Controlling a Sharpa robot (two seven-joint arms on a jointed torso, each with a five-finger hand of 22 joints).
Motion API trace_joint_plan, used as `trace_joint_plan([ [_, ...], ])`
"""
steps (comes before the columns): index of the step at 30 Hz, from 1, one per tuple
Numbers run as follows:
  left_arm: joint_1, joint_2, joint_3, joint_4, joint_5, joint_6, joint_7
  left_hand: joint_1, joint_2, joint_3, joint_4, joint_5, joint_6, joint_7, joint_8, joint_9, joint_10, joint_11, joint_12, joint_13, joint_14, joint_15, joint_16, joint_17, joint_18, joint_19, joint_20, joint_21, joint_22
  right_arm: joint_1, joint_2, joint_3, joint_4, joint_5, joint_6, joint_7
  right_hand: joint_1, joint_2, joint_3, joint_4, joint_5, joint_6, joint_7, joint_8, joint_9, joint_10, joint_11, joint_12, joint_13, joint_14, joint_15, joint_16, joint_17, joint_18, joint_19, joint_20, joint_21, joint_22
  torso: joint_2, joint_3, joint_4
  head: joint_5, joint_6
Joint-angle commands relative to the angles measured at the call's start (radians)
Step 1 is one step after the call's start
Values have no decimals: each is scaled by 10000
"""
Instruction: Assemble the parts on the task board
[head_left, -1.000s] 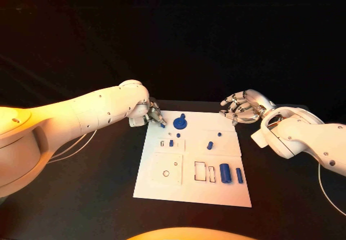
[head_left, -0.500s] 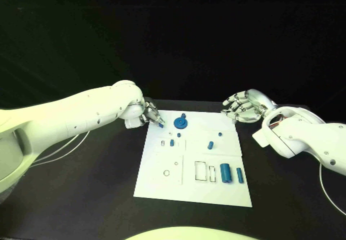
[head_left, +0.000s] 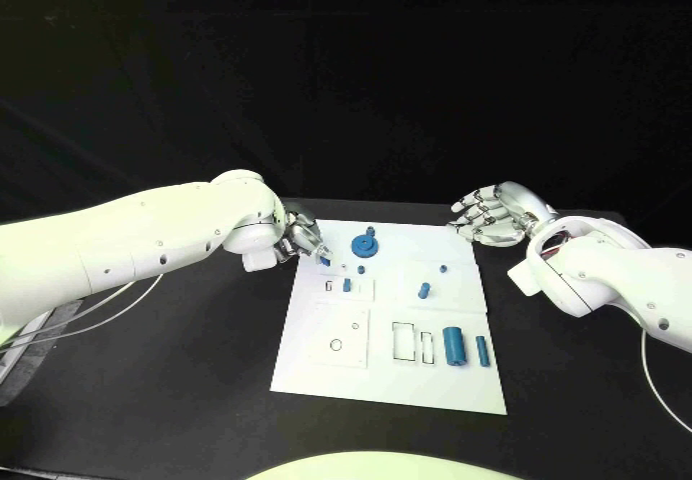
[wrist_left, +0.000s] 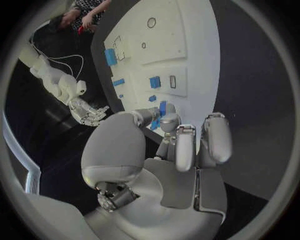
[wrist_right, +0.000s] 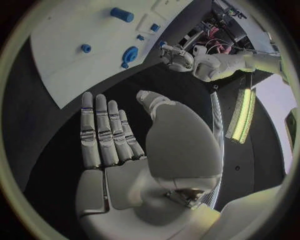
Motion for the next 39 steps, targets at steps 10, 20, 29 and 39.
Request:
trace_joint_plan([
  [10, -466, -313, -35, 795, -1251, -791, 223, -300, -65, 1938, -1777, 106, 138, -101, 152, -73, 178, -48, 129, 115, 814, -114, -11, 1821, -61, 109, -36, 118, 124, -23, -13, -11, -34, 149, 243, 230, -14, 232, -243, -209, 86, -175, 717, -177, -229, -302, 294, -650, -926, -648, 305, -314, -1101, 109, -484, 228, -34, -1070, 14, -18, -8, 38, -18],
  [20, -676, -326, -38, 978, -1639, -846, 261, -341, -77, 1996, -1809, 119, 152, -107, 169, -91, 207, -55, 146, 143, 816, -120, -9, 1823, -66, 123, -41, 132, 148, -29, -21, -14, -60, 259, 322, 417, 34, 347, -251, -289, 121, 205, 655, -272, -354, 45, 253, -1269, -1153, -596, 276, -293, -1684, 132, -240, 203, 34, -1530, 19, -12, -10, 35, -72],
  [29, -700, -276, -47, 1021, -1797, -670, 228, -384, -96, 2052, -1847, 134, 167, -114, 190, -109, 234, -62, 159, 163, 821, -126, -1, 1837, -69, 133, -47, 143, 166, -35, -13, -14, -64, 336, 360, 489, 14, 350, -234, -322, 128, 312, 653, -429, -446, 244, 250, -1685, -1152, -566, 274, -300, -1937, 122, -130, 192, 4, -1749, 13, -4, -6, 42, -114],
  [39, -718, -262, -56, 1069, -1883, -311, 177, -402, -107, 2078, -1868, 141, 174, -117, 200, -118, 255, -66, 175, 189, 824, -129, 6, 1848, -71, 140, -50, 150, 177, -45, -24, -14, -62, 382, 389, 511, 5, 349, -238, -328, 130, 322, 667, -476, -471, 284, 259, -1785, -1150, -567, 280, -300, -2002, 120, -123, 195, -1, -1805, 16, -9, -11, 41, -148],
])
